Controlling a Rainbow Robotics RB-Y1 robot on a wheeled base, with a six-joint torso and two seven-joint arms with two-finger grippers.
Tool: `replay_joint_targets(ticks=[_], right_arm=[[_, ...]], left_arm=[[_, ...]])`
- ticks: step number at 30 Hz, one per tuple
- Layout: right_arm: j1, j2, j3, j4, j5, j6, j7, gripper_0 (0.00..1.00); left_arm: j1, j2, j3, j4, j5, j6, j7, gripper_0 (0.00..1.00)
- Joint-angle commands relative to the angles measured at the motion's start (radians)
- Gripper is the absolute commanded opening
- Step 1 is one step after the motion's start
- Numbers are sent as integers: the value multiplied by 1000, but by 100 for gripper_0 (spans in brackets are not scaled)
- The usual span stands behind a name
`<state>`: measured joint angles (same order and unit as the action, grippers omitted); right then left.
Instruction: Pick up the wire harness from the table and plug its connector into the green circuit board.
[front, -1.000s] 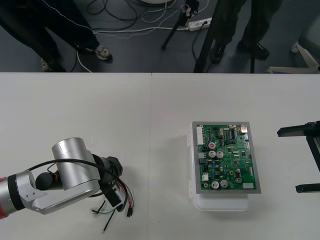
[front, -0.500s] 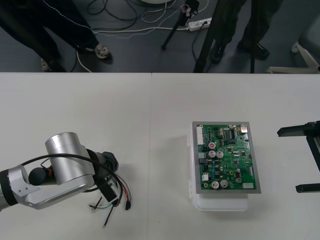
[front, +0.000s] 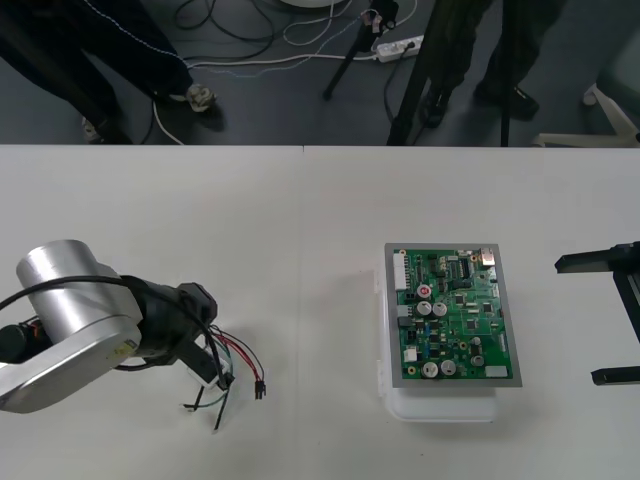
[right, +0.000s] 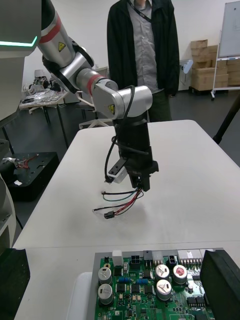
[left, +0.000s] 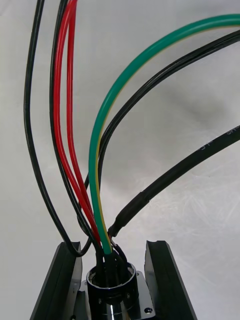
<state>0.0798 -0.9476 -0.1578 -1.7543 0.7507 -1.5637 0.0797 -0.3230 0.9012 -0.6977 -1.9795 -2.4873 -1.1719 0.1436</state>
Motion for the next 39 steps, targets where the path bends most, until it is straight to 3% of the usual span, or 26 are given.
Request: replay_joint_targets(ticks=[1,11,19,31,39], right_arm=[[11,-16,-34,-5,-13,-7,45,100],[11,-16,-34,-5,-7,-7,45,100],[11,-16,-34,-4,-7,-7,45,100],[11,-16,-40,-4,-7,-7,43,100],[11,-16,-40,-4,-7,-7,38,100]], left_arm=[[84,31,135,-79,76,-77,-61,0],[271,8,426,-174,254,-97,-65,0],[400,-110,681,-242,412,-190,-65,0],[430,-375,911,-292,535,-390,-44,0],[429,-498,954,-309,559,-399,-12,0]])
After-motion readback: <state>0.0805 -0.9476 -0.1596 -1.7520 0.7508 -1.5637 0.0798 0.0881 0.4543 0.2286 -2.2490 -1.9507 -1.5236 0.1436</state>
